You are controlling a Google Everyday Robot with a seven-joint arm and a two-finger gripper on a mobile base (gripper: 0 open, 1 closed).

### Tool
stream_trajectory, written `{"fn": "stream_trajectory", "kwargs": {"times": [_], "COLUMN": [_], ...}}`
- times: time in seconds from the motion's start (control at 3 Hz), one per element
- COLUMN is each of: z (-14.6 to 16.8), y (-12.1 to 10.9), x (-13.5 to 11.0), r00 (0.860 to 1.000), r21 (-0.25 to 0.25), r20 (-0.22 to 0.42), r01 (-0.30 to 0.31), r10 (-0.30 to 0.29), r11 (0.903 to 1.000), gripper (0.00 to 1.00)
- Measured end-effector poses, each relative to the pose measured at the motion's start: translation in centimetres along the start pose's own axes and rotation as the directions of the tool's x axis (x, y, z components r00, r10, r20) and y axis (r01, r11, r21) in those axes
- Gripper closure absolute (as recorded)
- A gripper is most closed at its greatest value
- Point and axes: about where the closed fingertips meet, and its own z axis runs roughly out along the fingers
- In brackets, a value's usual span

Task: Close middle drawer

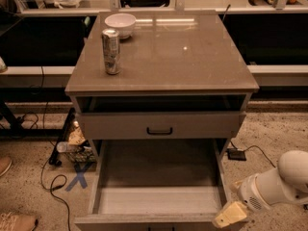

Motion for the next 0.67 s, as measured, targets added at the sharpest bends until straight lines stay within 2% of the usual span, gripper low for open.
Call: {"fn": "stream_trajectory", "kwargs": {"times": [0.67], "z": [0.25], "y": [0.1], "x": [0.04], "r00": [1.0], "r21": [-0.005], "r20": [-0.003], "r01": [0.001], "r10": [-0.001], "r11": [1.0], "gripper": [0.66]}}
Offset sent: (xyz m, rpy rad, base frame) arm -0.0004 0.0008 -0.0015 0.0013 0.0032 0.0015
